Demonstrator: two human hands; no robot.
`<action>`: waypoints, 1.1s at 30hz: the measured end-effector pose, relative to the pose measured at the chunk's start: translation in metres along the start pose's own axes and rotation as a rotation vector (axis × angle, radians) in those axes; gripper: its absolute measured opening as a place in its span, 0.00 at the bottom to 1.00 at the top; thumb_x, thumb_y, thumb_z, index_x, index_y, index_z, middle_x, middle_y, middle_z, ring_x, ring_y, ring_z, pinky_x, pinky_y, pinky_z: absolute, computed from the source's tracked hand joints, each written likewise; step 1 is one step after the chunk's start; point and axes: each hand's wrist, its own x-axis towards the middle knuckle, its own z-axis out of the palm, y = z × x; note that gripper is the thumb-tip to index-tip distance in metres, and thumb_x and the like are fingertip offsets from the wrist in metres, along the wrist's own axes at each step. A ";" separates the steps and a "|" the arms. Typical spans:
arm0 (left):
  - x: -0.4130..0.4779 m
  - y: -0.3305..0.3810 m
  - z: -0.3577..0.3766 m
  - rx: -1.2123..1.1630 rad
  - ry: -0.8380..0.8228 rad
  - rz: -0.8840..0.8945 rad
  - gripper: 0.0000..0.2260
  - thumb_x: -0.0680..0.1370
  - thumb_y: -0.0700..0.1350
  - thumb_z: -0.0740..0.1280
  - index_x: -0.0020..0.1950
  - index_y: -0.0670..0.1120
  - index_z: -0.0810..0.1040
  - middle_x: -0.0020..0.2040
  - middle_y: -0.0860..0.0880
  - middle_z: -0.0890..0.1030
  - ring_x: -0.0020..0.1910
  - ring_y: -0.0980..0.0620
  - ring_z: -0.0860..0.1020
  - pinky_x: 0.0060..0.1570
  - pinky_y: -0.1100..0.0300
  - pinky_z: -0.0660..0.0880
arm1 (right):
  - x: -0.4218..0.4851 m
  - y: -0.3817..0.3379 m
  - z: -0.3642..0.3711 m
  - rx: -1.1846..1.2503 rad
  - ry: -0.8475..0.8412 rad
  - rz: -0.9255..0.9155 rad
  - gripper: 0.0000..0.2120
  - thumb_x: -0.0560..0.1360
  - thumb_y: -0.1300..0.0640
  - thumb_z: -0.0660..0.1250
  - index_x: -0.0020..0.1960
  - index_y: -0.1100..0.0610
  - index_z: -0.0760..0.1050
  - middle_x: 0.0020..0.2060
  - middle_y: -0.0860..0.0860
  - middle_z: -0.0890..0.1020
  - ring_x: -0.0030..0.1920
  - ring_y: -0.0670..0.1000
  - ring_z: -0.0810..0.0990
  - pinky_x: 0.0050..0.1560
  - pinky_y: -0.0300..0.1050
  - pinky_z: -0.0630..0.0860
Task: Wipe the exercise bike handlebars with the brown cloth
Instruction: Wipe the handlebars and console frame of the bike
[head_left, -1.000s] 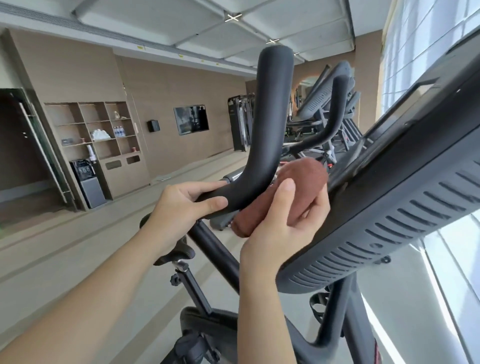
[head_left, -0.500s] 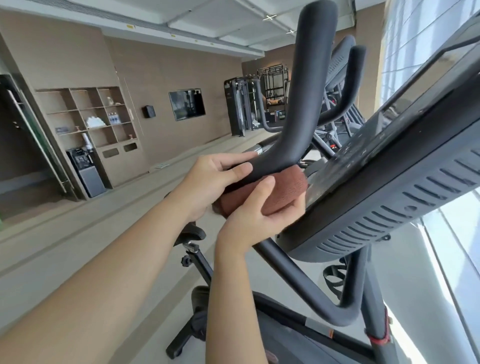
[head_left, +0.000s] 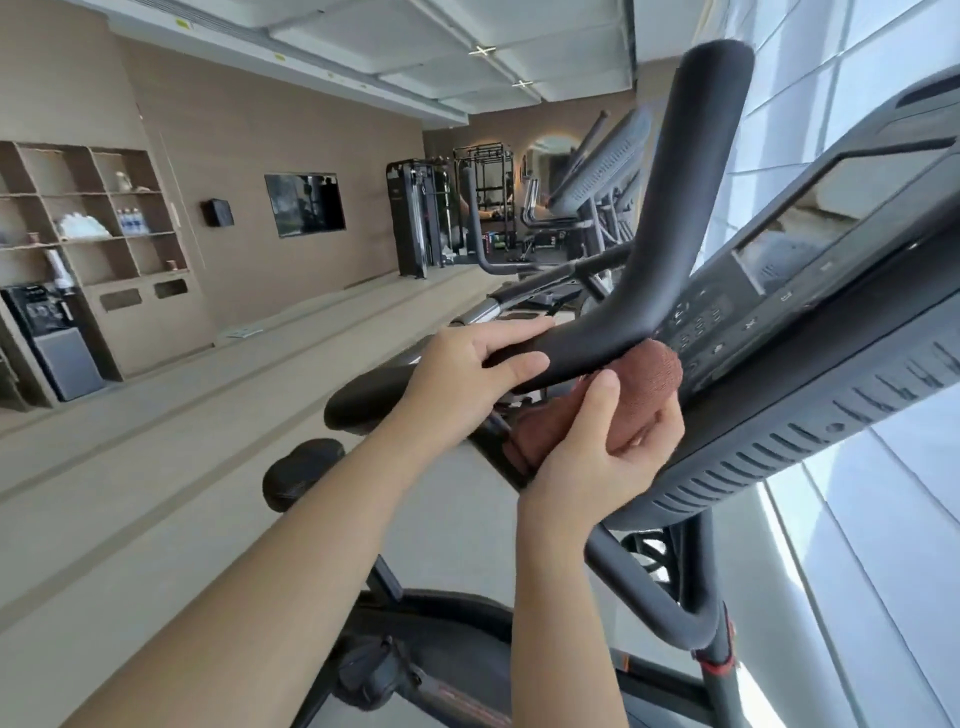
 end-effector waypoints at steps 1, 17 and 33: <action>0.000 -0.003 -0.001 0.033 -0.002 0.021 0.17 0.73 0.39 0.68 0.61 0.51 0.76 0.58 0.58 0.78 0.56 0.66 0.74 0.60 0.66 0.68 | 0.005 -0.009 -0.001 -0.016 0.001 -0.116 0.19 0.71 0.54 0.68 0.61 0.50 0.71 0.59 0.56 0.77 0.60 0.57 0.76 0.62 0.59 0.71; -0.012 -0.054 -0.053 0.196 -0.015 0.393 0.16 0.69 0.35 0.72 0.56 0.41 0.79 0.51 0.49 0.80 0.51 0.63 0.71 0.53 0.83 0.58 | -0.033 -0.018 0.010 -0.896 -0.205 -0.526 0.25 0.70 0.53 0.71 0.64 0.41 0.69 0.53 0.49 0.66 0.46 0.43 0.73 0.47 0.29 0.69; 0.000 -0.094 -0.093 0.203 -0.227 0.503 0.17 0.70 0.49 0.70 0.57 0.44 0.77 0.53 0.47 0.80 0.53 0.45 0.76 0.54 0.52 0.72 | -0.014 -0.049 0.067 -1.744 -0.217 -0.894 0.20 0.70 0.50 0.68 0.62 0.49 0.74 0.53 0.61 0.71 0.49 0.63 0.74 0.52 0.49 0.71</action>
